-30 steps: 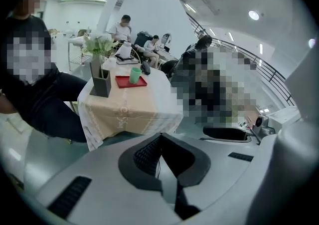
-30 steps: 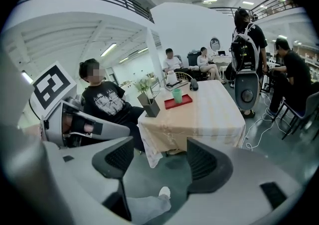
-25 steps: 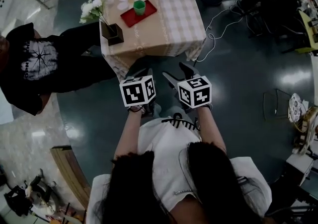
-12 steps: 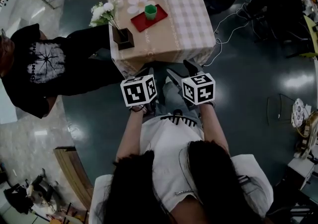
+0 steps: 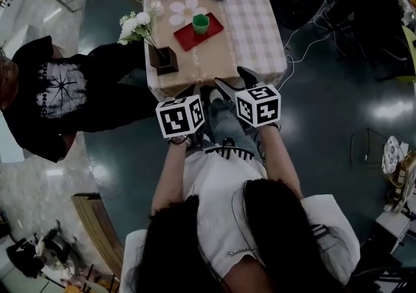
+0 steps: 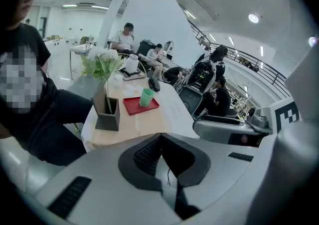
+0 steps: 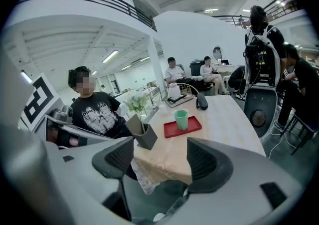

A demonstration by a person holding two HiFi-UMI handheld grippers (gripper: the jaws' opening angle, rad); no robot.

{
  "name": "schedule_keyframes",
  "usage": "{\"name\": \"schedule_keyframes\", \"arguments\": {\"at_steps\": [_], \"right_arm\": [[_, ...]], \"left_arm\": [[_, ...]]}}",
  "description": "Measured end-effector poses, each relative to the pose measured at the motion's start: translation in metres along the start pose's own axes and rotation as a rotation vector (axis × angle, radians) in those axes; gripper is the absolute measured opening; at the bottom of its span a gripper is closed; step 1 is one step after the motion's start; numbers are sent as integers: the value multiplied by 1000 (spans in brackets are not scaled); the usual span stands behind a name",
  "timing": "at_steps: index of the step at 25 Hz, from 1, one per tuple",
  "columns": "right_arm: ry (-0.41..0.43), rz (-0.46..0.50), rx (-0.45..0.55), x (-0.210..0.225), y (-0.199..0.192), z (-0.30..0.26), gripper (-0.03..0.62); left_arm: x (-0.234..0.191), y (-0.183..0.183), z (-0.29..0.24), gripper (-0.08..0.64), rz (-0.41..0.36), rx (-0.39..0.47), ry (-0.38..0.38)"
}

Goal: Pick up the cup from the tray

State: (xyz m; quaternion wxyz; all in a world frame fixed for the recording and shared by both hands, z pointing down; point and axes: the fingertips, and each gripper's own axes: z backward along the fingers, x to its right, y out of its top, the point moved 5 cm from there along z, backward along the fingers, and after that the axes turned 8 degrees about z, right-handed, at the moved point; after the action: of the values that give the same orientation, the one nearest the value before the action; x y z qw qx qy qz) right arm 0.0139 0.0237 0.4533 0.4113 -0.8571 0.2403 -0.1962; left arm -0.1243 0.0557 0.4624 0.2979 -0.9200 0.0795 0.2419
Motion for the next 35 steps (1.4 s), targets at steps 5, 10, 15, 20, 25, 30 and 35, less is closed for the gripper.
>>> {"name": "schedule_keyframes", "arguments": {"at_steps": [5, 10, 15, 20, 25, 30, 35], "right_arm": [[15, 40, -22, 17, 22, -27, 322], [43, 87, -57, 39, 44, -61, 330], [76, 133, -89, 61, 65, -102, 353], [111, 206, -141, 75, 82, -144, 356], [157, 254, -196, 83, 94, -187, 359], [178, 310, -266, 88, 96, -230, 368], [173, 380, -378, 93, 79, -260, 368]], "left_arm": [[-5, 26, -19, 8, 26, -5, 37], [-8, 59, -42, 8, 61, 5, 70], [-14, 90, -65, 8, 100, 12, 109], [-19, 117, -84, 8, 128, 25, 145], [-26, 140, -96, 8, 171, 33, 185], [-30, 162, -99, 8, 177, 44, 209], [-40, 167, -107, 8, 227, 31, 218]]}}
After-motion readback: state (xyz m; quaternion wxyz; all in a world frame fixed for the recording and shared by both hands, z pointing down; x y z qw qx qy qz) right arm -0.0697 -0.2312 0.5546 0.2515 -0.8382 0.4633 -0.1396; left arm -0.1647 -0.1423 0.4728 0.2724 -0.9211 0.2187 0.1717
